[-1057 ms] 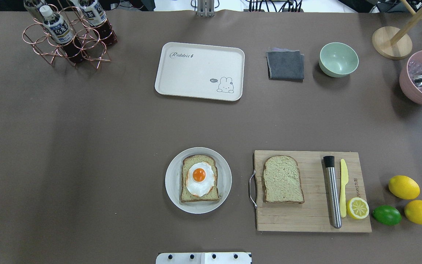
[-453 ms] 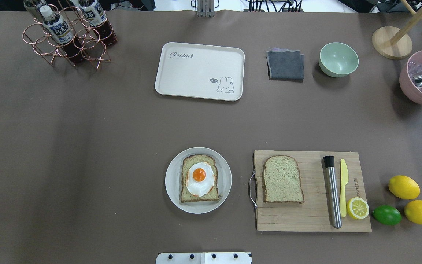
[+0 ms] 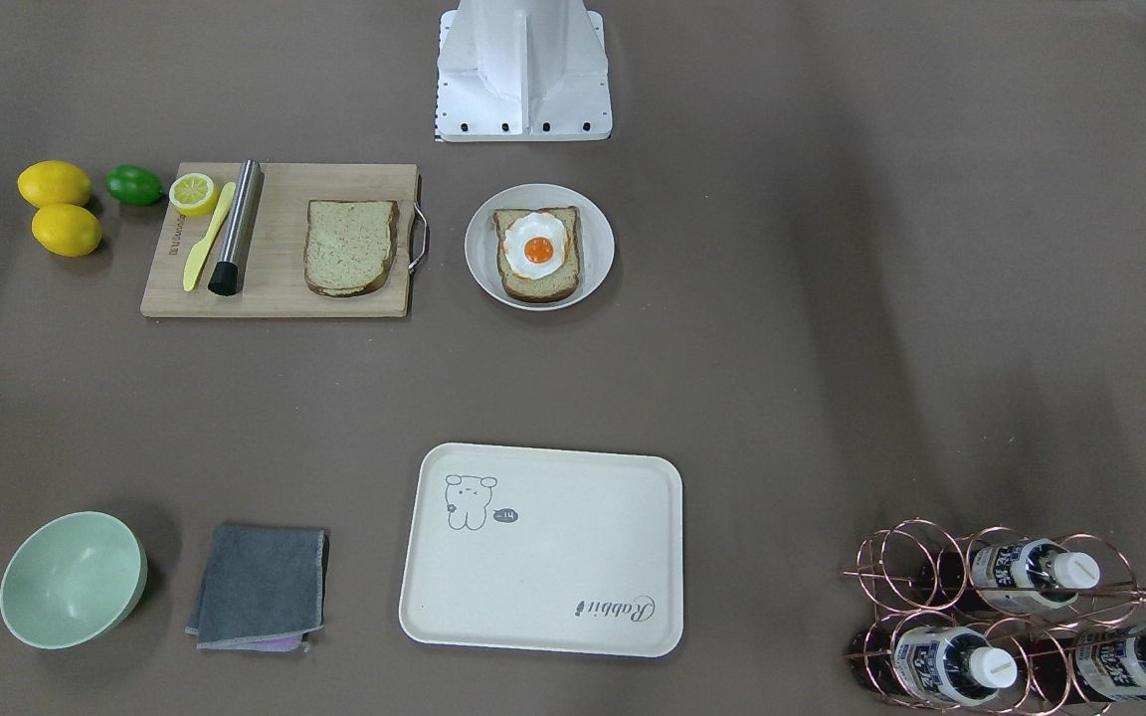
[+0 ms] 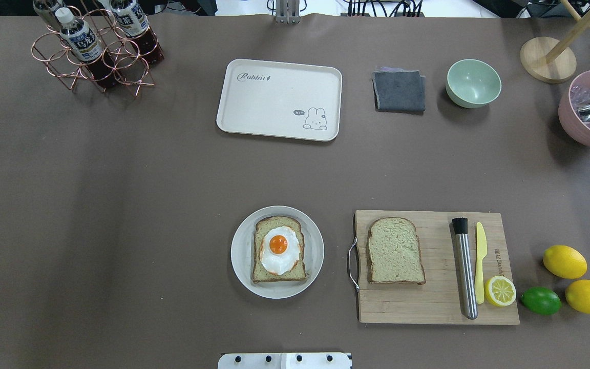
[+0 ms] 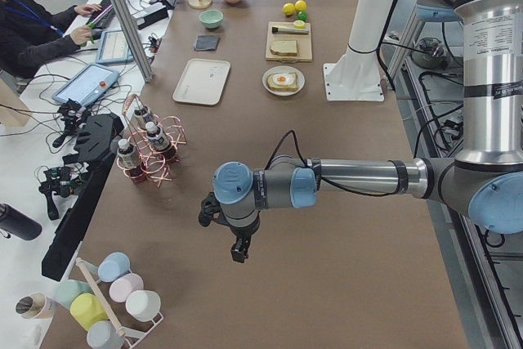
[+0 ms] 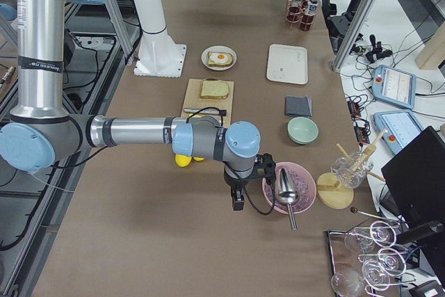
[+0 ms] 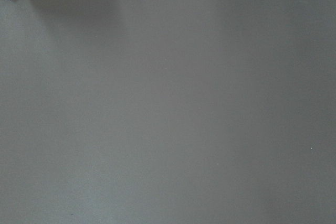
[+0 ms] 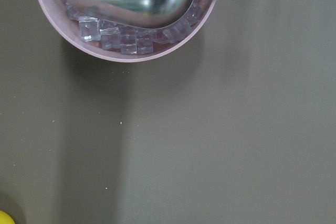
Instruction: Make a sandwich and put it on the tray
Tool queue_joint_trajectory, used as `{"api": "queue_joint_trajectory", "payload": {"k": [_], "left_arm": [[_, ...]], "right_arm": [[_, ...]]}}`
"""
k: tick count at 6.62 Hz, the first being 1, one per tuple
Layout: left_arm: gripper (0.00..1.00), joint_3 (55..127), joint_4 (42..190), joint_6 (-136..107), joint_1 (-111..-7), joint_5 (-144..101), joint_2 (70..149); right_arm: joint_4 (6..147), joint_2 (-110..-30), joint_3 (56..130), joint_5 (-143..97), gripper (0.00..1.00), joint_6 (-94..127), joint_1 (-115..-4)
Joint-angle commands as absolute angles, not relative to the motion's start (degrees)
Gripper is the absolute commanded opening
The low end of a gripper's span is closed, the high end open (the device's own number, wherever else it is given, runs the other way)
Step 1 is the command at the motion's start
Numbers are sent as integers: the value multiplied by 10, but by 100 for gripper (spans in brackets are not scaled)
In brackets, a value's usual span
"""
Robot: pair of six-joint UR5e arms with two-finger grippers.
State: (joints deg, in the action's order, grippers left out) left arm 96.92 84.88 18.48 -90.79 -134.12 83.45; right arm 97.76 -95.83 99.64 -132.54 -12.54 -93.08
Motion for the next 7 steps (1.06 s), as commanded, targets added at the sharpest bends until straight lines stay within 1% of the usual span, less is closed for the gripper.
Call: {"api": "queue_joint_trajectory", "payload": {"k": [1, 4, 6, 7], "left_arm": [[99, 969, 853, 185, -908, -1341, 834], [99, 970, 854, 185, -908, -1341, 836], [99, 965, 864, 187, -908, -1340, 866], [99, 961, 896, 186, -909, -1340, 889]], "right_arm": [[977, -959, 996, -1325, 100, -126, -931], [978, -955, 998, -1326, 100, -123, -931], [978, -956, 998, -1327, 100, -124, -931], [978, -957, 997, -1327, 100, -125, -931]]}}
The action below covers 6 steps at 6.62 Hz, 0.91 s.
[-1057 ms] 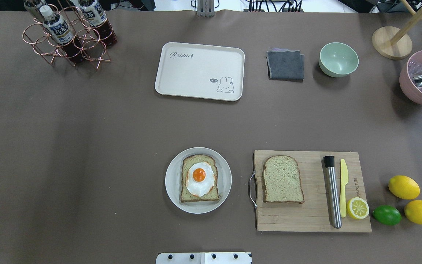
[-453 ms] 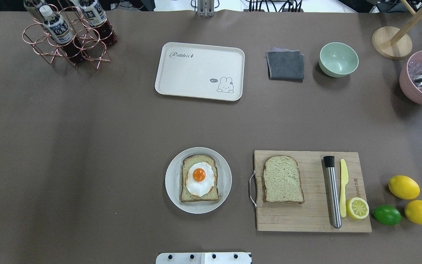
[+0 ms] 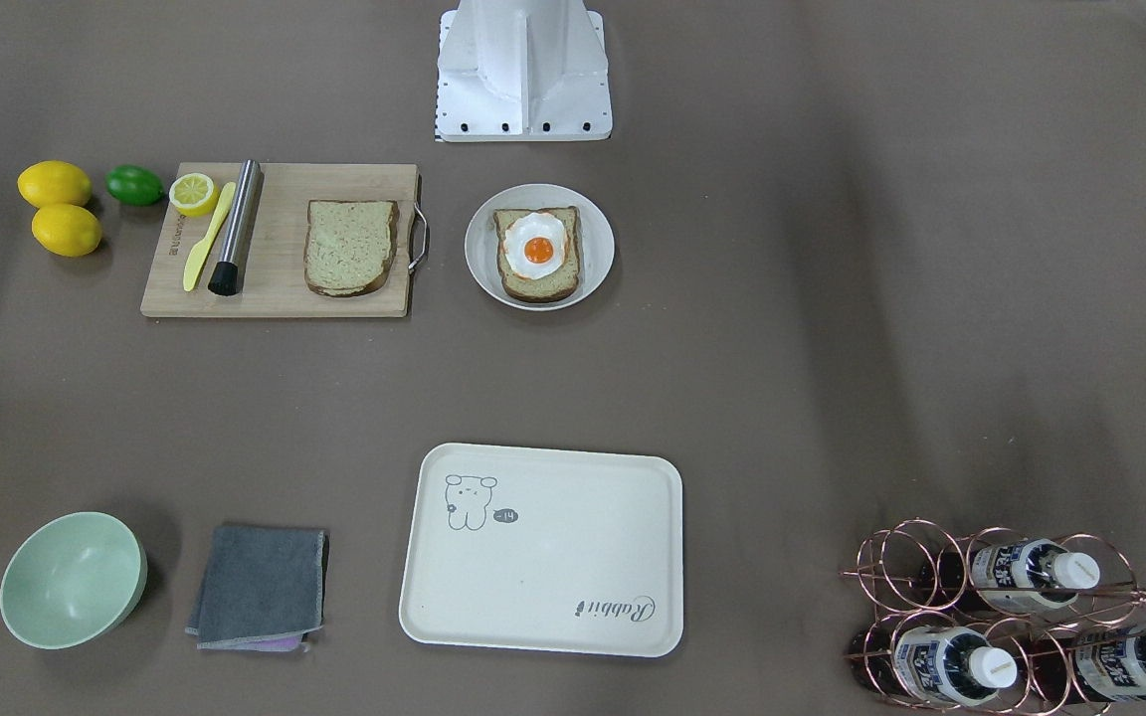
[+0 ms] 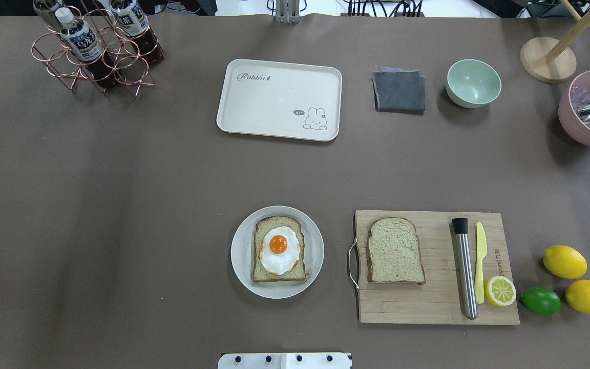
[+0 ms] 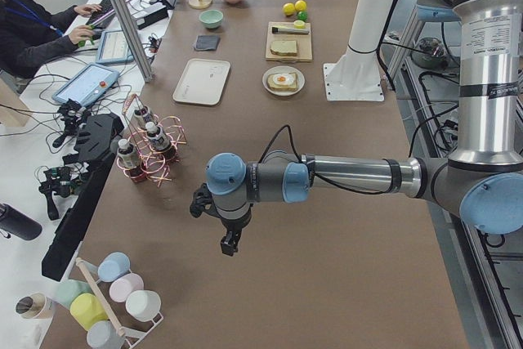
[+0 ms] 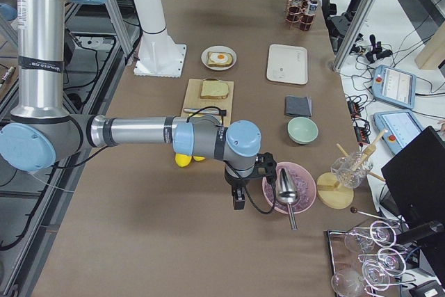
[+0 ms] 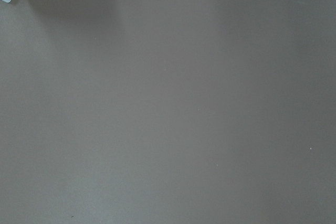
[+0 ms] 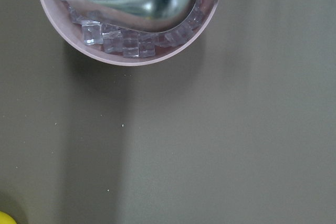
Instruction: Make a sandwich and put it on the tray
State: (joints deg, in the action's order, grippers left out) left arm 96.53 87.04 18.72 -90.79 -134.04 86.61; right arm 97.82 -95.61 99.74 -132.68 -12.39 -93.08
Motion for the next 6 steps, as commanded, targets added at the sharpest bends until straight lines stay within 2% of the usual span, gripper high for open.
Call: {"api": "queue_joint_trajectory", "payload": {"k": [1, 3, 5, 6], "left_arm": [[99, 948, 903, 189, -910, -1340, 893], [99, 941, 902, 175, -911, -1341, 901], [99, 990, 973, 124, -911, -1359, 899], [99, 992, 976, 98, -911, -1361, 900]], "right_arm": [[977, -960, 995, -1326, 100, -127, -931], [977, -958, 997, -1327, 100, -126, -931], [977, -955, 998, -1327, 100, -125, -931], [977, -955, 998, -1327, 100, -125, -930]]}}
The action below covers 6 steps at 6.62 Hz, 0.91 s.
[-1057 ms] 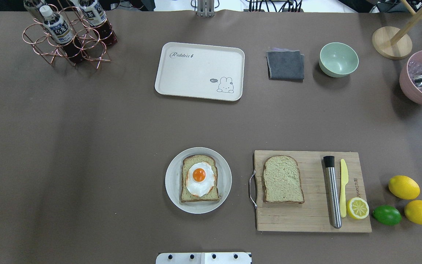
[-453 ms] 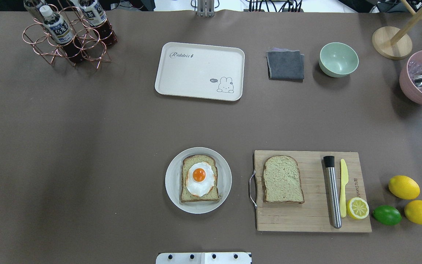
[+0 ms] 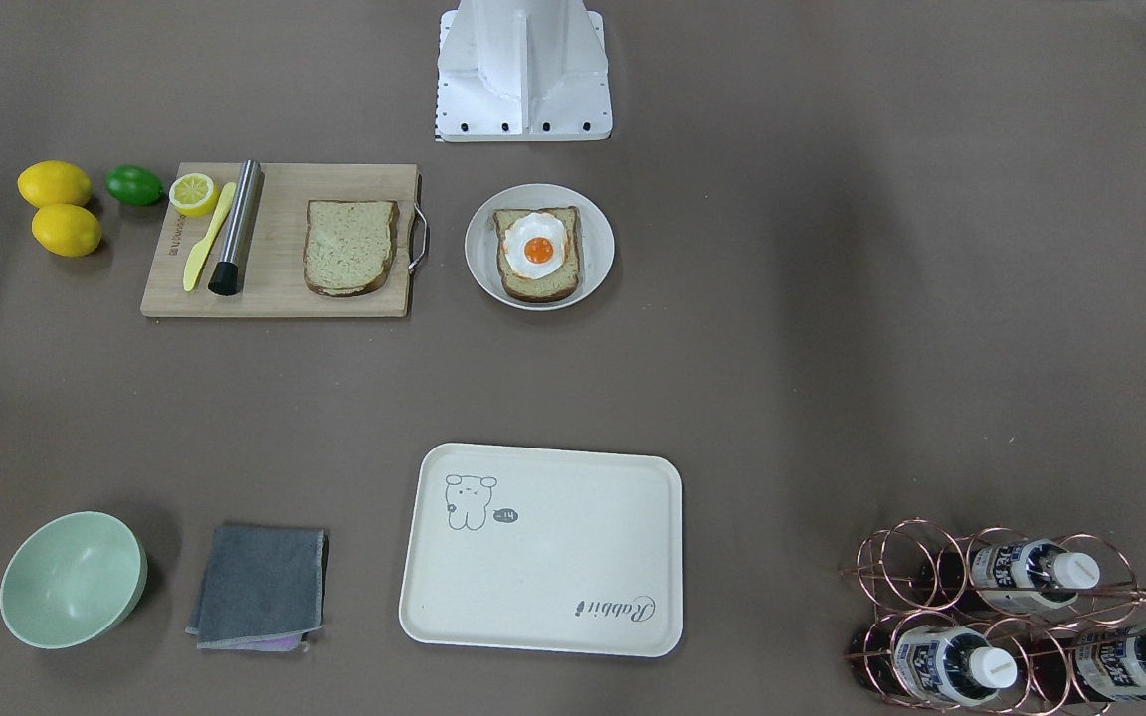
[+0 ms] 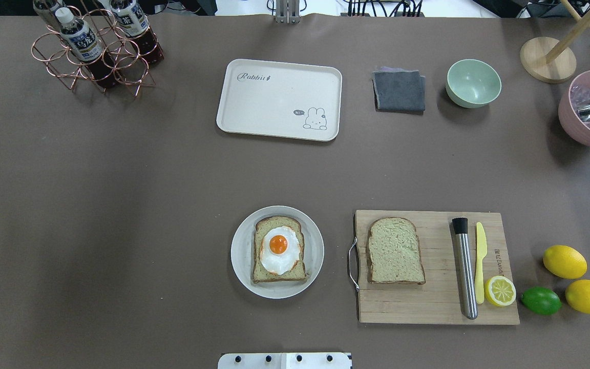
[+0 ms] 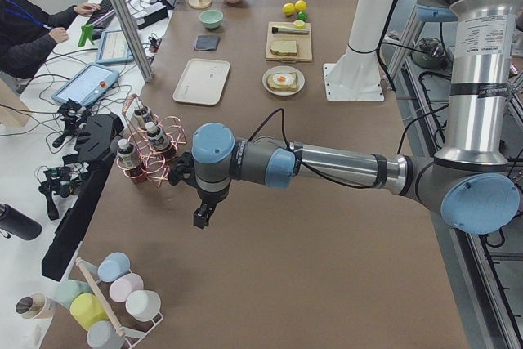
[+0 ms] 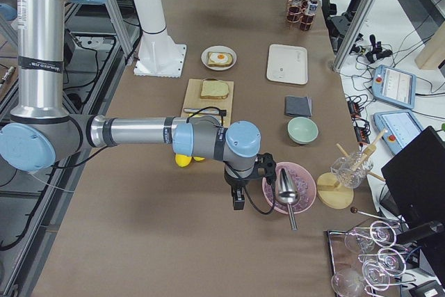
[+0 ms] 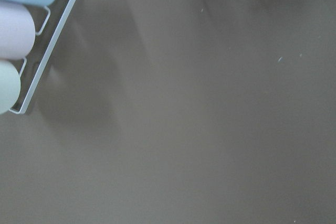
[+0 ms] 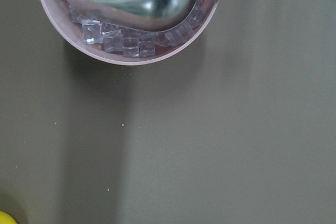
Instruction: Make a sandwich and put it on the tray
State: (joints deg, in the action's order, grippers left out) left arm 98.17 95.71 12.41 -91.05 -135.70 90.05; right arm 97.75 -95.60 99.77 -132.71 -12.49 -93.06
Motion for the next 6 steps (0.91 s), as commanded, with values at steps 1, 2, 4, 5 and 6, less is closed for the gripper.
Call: {"api": "queue_joint_trajectory", "payload": {"k": [1, 2, 4, 5, 6], "left_arm": [[99, 1007, 979, 88, -911, -1406, 891], [99, 1005, 1007, 84, -911, -1458, 873], [98, 994, 1066, 7, -879, -1457, 911], [99, 991, 1085, 2, -863, -1464, 922], [100, 1000, 1086, -3, -851, -1465, 923]], "right_arm": [[977, -955, 998, -1328, 100, -125, -930], [977, -955, 998, -1328, 100, -125, -930], [976, -954, 998, -1327, 100, -129, -930], [914, -955, 998, -1329, 100, -127, -926], [869, -959, 1000, -1338, 100, -117, -921]]}}
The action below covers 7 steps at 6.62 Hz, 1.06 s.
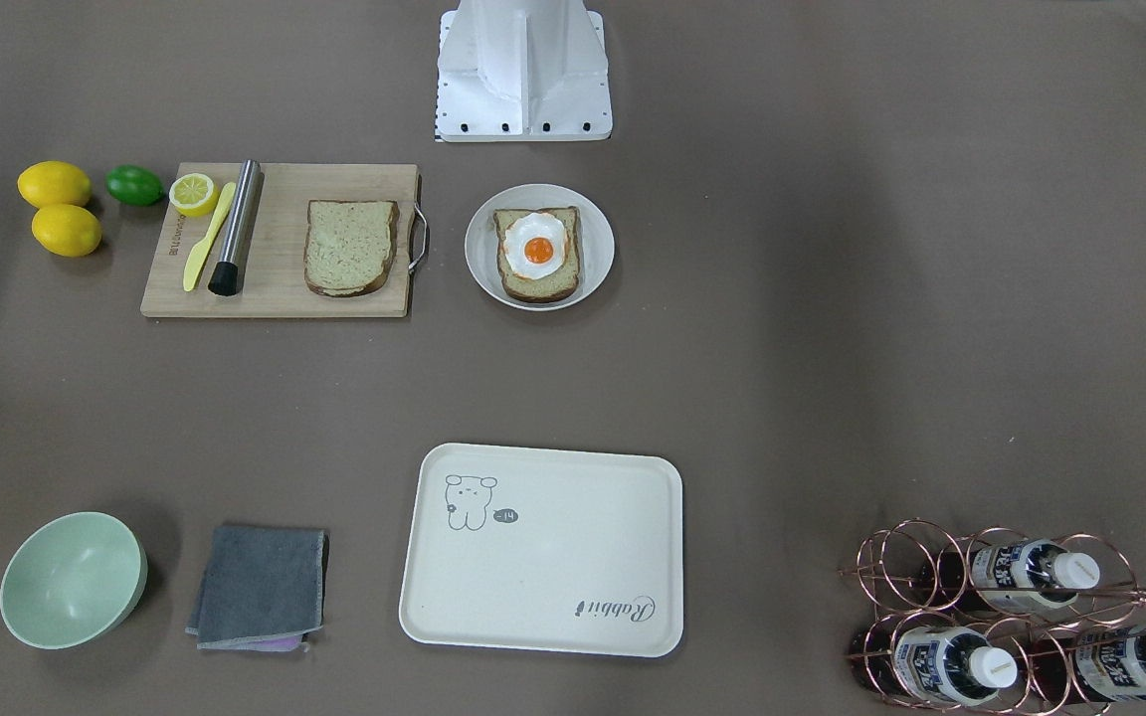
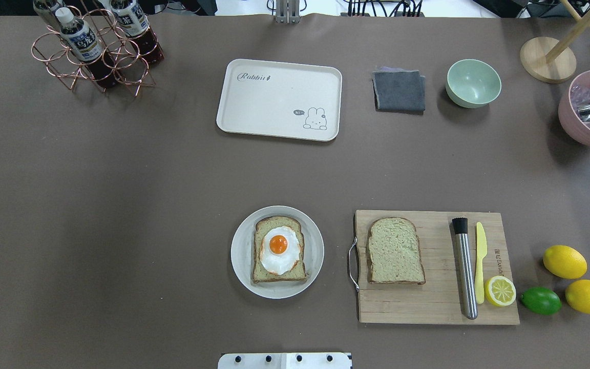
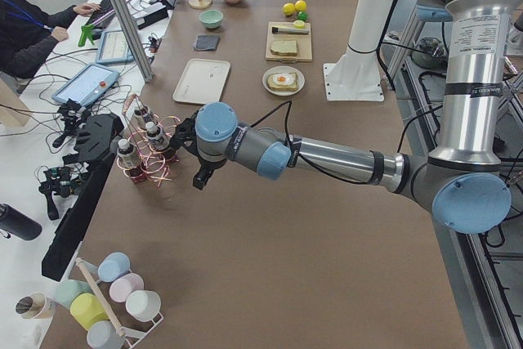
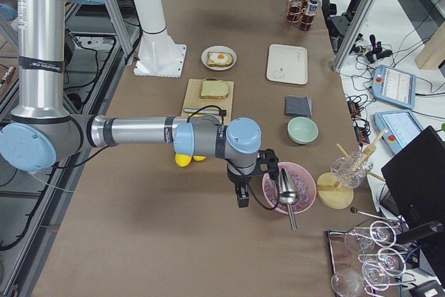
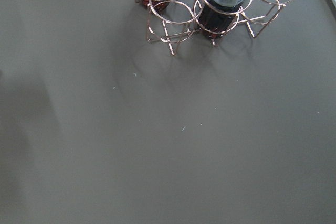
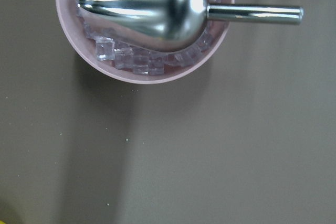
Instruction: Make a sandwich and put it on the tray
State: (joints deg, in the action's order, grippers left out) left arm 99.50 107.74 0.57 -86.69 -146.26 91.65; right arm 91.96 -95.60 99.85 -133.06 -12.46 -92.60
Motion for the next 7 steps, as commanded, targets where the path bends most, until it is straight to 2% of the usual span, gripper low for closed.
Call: {"api": "queue_joint_trajectory", "payload": {"k": [1, 3, 4, 7], "left_arm": [[100, 1015, 1084, -64, -827, -1469, 949], [100, 1019, 1085, -221, -773, -1465, 1012], [100, 1047, 1085, -270, -752, -1465, 1029], [100, 1098, 1085, -423, -594, -1337, 1052]], "right_arm": [[865, -955, 1005, -1357, 100, -79, -905], [865, -948, 1075, -1355, 100, 82, -824], [864, -938, 1111, -1350, 100, 181, -769], [864, -856, 1139, -1276, 100, 423, -634]]}}
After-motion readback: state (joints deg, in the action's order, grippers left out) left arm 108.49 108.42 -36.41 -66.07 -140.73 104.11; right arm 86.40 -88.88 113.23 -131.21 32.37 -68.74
